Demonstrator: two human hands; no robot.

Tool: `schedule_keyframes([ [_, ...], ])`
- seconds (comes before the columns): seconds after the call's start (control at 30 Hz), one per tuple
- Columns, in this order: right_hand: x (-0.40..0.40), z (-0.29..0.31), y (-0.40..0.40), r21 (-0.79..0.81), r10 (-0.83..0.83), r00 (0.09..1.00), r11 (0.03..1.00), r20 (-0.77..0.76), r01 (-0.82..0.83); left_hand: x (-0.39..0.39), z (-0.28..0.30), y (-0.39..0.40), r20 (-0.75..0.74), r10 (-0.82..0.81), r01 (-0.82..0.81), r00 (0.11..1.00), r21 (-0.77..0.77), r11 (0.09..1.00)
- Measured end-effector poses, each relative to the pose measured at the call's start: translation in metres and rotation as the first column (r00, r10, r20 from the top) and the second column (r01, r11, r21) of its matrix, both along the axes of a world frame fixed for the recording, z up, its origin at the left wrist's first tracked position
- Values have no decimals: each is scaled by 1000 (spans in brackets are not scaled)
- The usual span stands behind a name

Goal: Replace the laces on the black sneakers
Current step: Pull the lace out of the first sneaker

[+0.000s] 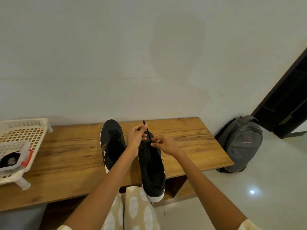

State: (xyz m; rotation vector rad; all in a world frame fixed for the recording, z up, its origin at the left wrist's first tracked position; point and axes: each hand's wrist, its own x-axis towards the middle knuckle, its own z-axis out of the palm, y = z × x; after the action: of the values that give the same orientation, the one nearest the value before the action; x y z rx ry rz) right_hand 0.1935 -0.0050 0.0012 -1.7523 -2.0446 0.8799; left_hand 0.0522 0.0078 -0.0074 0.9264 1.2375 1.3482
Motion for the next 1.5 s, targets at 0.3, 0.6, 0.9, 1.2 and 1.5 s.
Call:
schedule_keyframes([
  [0.3,-18,23,11,219,-52,999,975,10,49,-6,-27,-10,-349,-250,267,903,-1,964],
  [0.6,-33,30,19,3,-222,873,969,-435,248,-9,-33,-10,-96,-179,171,979,-82,982],
  [0.9,-23,-5,10,-21,-12,991,1000,131,14,-11,-20,15,-271,5,-74,963,-247,966],
  [1.2,-34,-11,10,95,39,875,991,482,-96,-16,-14,0,-671,-347,142,655,-342,929],
  [1.5,-24,-34,5,75,-434,861,881,-263,467,-24,-11,-6,-952,-117,223,284,-54,973],
])
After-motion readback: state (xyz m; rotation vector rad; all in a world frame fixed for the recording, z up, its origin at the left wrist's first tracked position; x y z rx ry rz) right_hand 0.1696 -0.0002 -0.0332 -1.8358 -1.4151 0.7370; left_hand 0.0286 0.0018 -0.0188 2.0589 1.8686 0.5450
